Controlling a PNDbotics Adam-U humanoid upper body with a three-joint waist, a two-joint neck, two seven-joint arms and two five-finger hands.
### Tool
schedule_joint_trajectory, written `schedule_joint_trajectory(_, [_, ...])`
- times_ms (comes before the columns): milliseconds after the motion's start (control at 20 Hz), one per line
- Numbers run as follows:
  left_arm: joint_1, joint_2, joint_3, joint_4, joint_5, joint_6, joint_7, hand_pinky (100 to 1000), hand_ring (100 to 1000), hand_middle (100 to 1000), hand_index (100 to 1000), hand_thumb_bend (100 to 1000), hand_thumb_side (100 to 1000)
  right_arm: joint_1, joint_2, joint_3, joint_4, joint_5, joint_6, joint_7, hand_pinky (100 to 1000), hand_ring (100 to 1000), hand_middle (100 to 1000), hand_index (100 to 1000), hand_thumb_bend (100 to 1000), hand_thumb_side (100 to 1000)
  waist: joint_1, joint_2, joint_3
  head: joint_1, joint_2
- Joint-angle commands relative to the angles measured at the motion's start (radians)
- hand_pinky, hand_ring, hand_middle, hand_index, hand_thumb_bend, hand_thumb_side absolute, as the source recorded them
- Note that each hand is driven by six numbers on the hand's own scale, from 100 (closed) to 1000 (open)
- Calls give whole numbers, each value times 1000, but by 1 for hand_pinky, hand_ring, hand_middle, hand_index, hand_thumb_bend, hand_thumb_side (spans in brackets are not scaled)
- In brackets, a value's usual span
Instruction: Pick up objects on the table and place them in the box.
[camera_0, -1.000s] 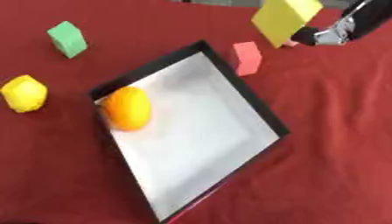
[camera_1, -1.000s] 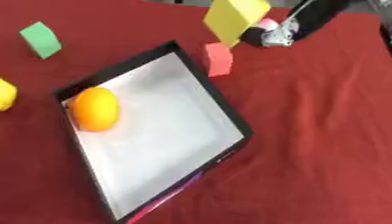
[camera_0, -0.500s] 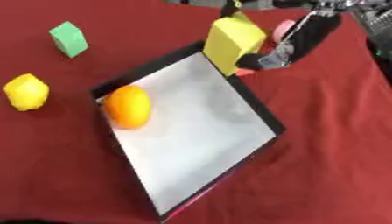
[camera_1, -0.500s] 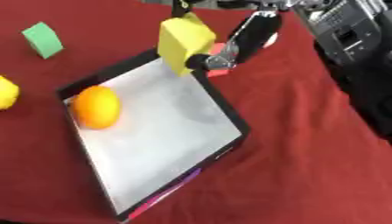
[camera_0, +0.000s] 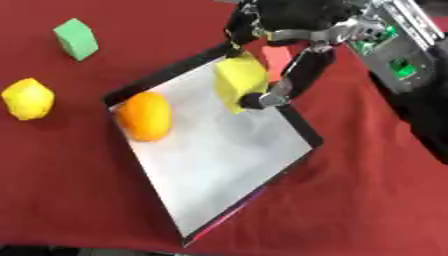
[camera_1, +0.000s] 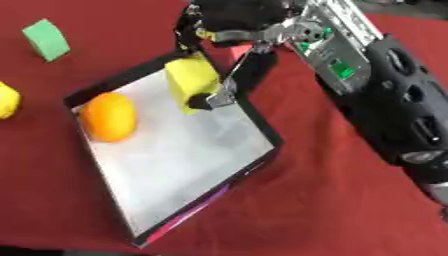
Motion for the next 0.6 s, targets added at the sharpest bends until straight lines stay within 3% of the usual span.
schedule_joint_trajectory(50, [-8,33,0,-11,-7,1,-9,666,834,703,766,305,654,-7,10,5,9,39,-165,140,754,647,520,591,344,701,4,-32,1,-3,4])
schedule_joint_trajectory(600, [-17,29,-9,-10,-3,4,-23,665,835,701,765,307,652,17,55,32,57,103,-146,93,759,663,549,626,305,679,2,-30,12,-6,-1])
